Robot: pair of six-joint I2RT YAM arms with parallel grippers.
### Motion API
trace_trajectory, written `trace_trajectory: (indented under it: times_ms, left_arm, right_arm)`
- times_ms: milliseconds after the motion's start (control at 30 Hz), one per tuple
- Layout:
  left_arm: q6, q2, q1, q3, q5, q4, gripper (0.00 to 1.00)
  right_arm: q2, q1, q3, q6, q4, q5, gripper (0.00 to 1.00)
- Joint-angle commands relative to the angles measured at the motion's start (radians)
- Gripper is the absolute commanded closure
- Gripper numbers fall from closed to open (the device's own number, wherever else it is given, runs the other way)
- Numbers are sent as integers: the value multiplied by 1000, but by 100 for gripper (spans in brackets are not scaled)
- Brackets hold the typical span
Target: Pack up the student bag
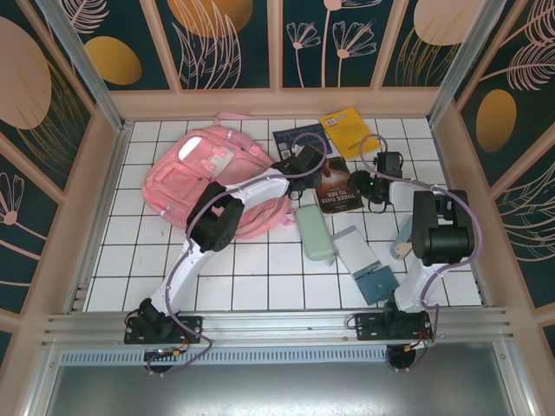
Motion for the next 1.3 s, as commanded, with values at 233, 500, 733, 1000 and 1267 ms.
trace_trajectory:
  times_ms: [233,500,733,1000,1267]
  left_arm:
    - [14,54,-1,-36,33,7,83]
    - [4,48,-1,-60,52,28,85]
    - [-7,42,0,-81,65,40,86]
    - [-5,-20,-1,-135,69,53,84]
    - [6,-162,0,-260,69,94,63]
  right_arm:
    - [59,57,32,-73,-21,-225,46]
    - [-18,58,0,-11,66,-434,48]
    - [-32,63,-4,21,108,-487,49]
    - [2,84,8,-7,47,-295,48]
    - [12,99,5,-16,28,-133,47]
